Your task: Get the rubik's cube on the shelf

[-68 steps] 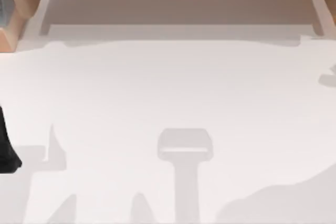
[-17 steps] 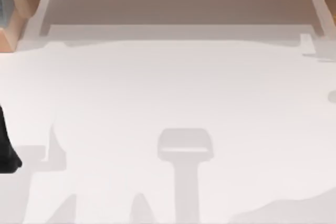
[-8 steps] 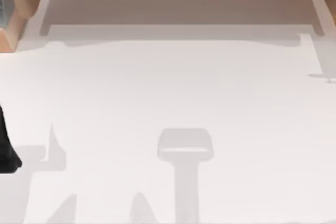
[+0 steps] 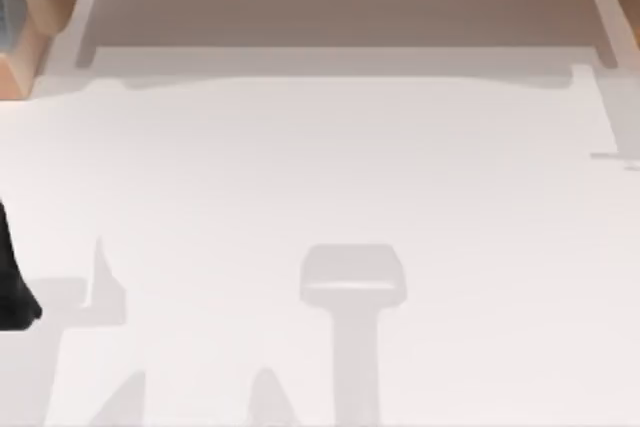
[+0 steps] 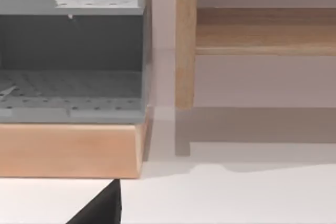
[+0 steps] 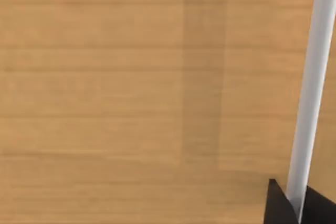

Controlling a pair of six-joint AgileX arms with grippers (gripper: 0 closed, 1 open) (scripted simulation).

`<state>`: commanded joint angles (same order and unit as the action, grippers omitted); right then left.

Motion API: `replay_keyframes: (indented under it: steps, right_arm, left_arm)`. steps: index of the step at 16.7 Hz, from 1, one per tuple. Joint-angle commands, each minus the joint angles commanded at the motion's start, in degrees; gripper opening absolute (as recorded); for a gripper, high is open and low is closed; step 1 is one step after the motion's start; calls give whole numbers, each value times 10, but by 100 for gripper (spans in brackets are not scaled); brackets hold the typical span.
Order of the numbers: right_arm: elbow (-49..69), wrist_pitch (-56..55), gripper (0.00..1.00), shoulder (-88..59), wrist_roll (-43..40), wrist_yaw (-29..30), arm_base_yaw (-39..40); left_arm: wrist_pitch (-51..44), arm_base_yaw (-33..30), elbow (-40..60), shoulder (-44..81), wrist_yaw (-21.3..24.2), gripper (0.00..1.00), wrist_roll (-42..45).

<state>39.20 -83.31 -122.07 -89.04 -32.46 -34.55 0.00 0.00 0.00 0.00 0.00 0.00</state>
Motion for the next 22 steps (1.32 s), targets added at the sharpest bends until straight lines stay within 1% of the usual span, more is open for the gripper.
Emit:
replay_keyframes:
  steps: [6, 8, 11, 22]
  right_arm:
    - [-104, -61, 0, 30, 1, -52, -52]
    - [-114, -72, 0, 39, 2, -62, -62]
    - [-114, -72, 0, 39, 2, -62, -62]
    - [-114, -72, 83, 39, 2, -62, -62]
  left_arm:
    - [0, 0, 0, 0, 0, 100, 0]
    - [0, 0, 0, 0, 0, 100, 0]
    - [0, 0, 0, 0, 0, 100, 0]
    - [0, 0, 0, 0, 0, 100, 0]
